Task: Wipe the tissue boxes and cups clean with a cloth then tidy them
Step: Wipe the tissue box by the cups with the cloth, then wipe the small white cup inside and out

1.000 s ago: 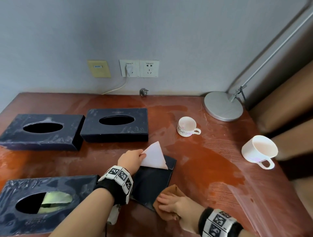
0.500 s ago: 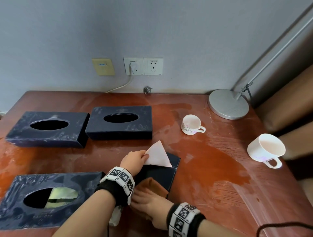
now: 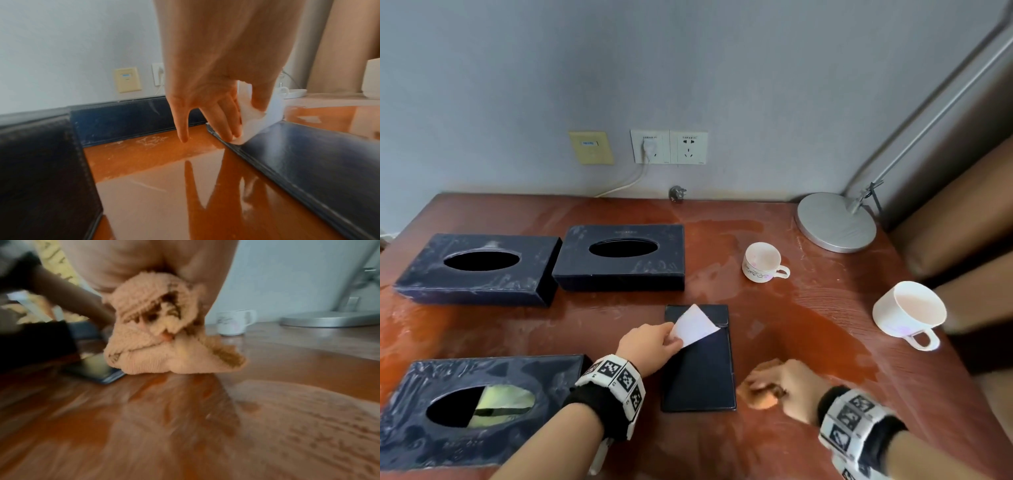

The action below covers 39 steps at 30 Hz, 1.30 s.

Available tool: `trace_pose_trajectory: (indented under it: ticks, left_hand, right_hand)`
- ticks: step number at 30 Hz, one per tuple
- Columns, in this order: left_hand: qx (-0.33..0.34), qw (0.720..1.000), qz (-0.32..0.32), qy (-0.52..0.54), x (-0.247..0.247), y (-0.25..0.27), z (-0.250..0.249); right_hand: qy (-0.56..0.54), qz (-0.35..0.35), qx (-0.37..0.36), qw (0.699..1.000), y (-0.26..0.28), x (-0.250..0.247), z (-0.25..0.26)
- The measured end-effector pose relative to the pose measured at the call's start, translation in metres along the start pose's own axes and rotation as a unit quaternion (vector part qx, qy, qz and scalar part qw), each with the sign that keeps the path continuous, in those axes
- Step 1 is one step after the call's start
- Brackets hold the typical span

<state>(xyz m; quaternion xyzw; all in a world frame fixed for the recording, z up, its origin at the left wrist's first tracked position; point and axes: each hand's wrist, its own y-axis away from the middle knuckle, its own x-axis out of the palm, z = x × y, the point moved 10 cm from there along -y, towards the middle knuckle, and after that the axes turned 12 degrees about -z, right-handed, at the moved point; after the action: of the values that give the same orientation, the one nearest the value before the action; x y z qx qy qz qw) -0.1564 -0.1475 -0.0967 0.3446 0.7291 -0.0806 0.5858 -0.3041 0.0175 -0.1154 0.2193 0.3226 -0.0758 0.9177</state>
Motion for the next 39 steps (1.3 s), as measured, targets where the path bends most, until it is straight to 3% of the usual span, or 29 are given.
trace_pose_trajectory:
  ticks: [2, 4, 8, 10, 12, 14, 17, 19, 21, 23, 27, 30, 35, 39]
  left_hand:
    - [0.030, 0.999, 0.018, -0.041, 0.003, 0.005, -0.011]
    - [0.046, 0.996, 0.034, -0.063, 0.005, 0.007, -0.016]
    - [0.043, 0.994, 0.046, -0.092, 0.001, 0.006, -0.019]
    - [0.059, 0.989, 0.069, -0.116, 0.005, 0.007, -0.022]
    - [0.099, 0.979, 0.113, -0.140, 0.017, 0.013, -0.026]
    - [0.147, 0.958, 0.160, -0.187, 0.035, 0.022, -0.031]
    - [0.193, 0.919, 0.222, -0.261, 0.058, 0.035, -0.034]
    - [0.189, 0.905, 0.263, -0.277, 0.060, 0.039, -0.038]
    - [0.168, 0.909, 0.280, -0.259, 0.046, 0.028, -0.048]
    - [0.170, 0.932, 0.248, -0.203, 0.026, 0.001, -0.066]
    - [0.156, 0.984, 0.073, -0.037, -0.026, -0.072, -0.105]
    - [0.098, 0.991, -0.004, 0.090, -0.042, -0.112, -0.119]
    - [0.046, 0.984, 0.014, 0.174, -0.007, -0.158, -0.134]
    - [0.022, 0.971, 0.001, 0.236, 0.016, -0.172, -0.146]
  right_hand:
    - [0.140, -0.070, -0.057, 0.986, -0.009, -0.034, 0.014]
    - [0.145, -0.074, -0.102, 0.981, -0.012, -0.034, 0.039]
    - [0.210, 0.031, -0.176, 0.961, 0.000, 0.025, 0.058]
    - [0.214, 0.061, -0.177, 0.959, 0.002, 0.035, 0.051]
    - [0.203, 0.092, -0.128, 0.966, 0.000, 0.023, 0.039]
    - [0.173, 0.081, -0.062, 0.980, -0.002, -0.002, 0.025]
    - [0.086, -0.046, 0.067, 0.993, -0.014, -0.059, 0.002]
    - [0.022, -0.147, 0.156, 0.977, -0.017, -0.094, -0.015]
    - [-0.009, -0.216, 0.205, 0.955, -0.019, -0.122, -0.023]
    - [-0.014, -0.243, 0.231, 0.942, -0.021, -0.140, -0.024]
    - [-0.013, -0.262, 0.254, 0.931, -0.033, -0.162, -0.024]
    - [-0.009, -0.301, 0.243, 0.922, -0.046, -0.180, -0.021]
    - [-0.089, -0.340, 0.247, 0.903, -0.075, -0.202, -0.043]
    - [-0.208, -0.305, 0.260, 0.893, -0.105, -0.202, -0.059]
